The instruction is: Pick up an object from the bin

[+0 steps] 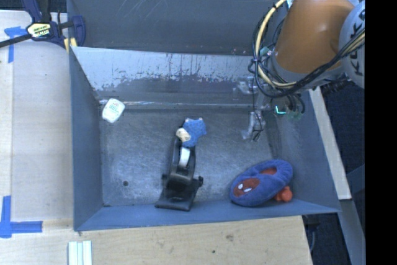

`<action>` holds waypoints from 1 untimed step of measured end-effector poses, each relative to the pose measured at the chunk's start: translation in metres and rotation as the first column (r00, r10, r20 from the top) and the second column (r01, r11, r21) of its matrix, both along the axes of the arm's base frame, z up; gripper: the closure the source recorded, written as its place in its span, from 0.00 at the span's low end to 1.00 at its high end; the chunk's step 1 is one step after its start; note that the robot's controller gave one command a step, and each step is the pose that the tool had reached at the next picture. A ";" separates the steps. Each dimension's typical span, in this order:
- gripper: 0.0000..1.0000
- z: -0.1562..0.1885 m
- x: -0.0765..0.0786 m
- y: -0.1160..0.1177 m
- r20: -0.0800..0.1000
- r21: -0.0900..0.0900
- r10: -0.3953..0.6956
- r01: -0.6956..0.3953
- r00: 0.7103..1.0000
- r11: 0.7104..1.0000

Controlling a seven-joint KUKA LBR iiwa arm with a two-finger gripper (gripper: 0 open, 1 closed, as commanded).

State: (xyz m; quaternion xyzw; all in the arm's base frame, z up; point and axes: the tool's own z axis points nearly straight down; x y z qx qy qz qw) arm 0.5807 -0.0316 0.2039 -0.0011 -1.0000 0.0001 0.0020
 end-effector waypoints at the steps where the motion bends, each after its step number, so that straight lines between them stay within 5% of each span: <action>1: 0.00 -0.067 -0.026 0.070 0.000 0.003 0.027 -0.027 1.000 1.000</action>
Offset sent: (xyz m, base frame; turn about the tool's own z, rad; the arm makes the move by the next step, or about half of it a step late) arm -0.0238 0.0655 -0.0636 -0.0204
